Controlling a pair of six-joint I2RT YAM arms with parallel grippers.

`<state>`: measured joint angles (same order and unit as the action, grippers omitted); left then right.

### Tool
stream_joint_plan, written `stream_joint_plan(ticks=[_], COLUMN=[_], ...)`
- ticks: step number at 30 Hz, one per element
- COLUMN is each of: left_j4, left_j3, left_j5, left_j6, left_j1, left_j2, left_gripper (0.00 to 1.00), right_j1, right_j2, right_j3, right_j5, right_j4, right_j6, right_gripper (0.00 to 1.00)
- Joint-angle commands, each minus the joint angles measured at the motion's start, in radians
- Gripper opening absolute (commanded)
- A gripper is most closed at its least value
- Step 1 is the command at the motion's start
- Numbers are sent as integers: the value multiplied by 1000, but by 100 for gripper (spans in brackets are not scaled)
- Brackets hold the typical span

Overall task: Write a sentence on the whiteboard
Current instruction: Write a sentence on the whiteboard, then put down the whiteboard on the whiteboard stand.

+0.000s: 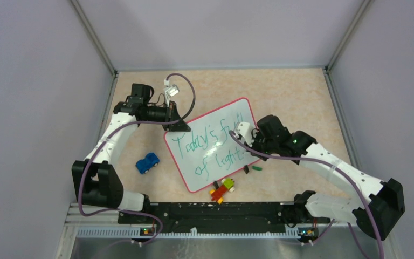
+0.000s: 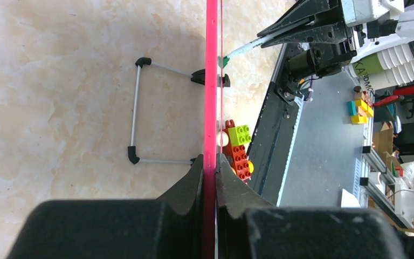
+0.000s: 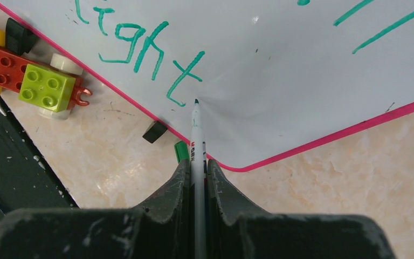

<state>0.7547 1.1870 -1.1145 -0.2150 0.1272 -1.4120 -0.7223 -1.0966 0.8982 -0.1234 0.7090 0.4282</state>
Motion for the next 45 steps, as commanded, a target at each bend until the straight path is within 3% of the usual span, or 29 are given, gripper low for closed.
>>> stream_joint_plan(ticks=[1, 12, 20, 25, 36, 42, 45], left_j4=[1, 3, 3, -3, 31, 8, -36], left_j3=[-22, -23, -22, -18, 72, 181, 231], left_j5=[25, 30, 37, 38, 32, 54, 78], left_j6=[-21, -26, -25, -14, -5, 39, 74], left_j1=[15, 15, 15, 15, 10, -32, -67], left_j2=[-13, -14, -7, 4, -15, -16, -7], left_gripper=[0, 0, 0, 23, 58, 79, 83], right_j1=[11, 11, 11, 11, 12, 119, 208], right_j2=[4, -29, -20, 39, 89, 105, 107], right_j3=[32, 10, 83, 122, 236, 285, 301], right_j5=[44, 64, -16, -113, -196, -278, -290], right_j4=[-25, -54, 9, 19, 4, -28, -55], right_j6=[17, 18, 14, 9, -91, -181, -235], right_gripper=[0, 0, 0, 0, 0, 0, 0])
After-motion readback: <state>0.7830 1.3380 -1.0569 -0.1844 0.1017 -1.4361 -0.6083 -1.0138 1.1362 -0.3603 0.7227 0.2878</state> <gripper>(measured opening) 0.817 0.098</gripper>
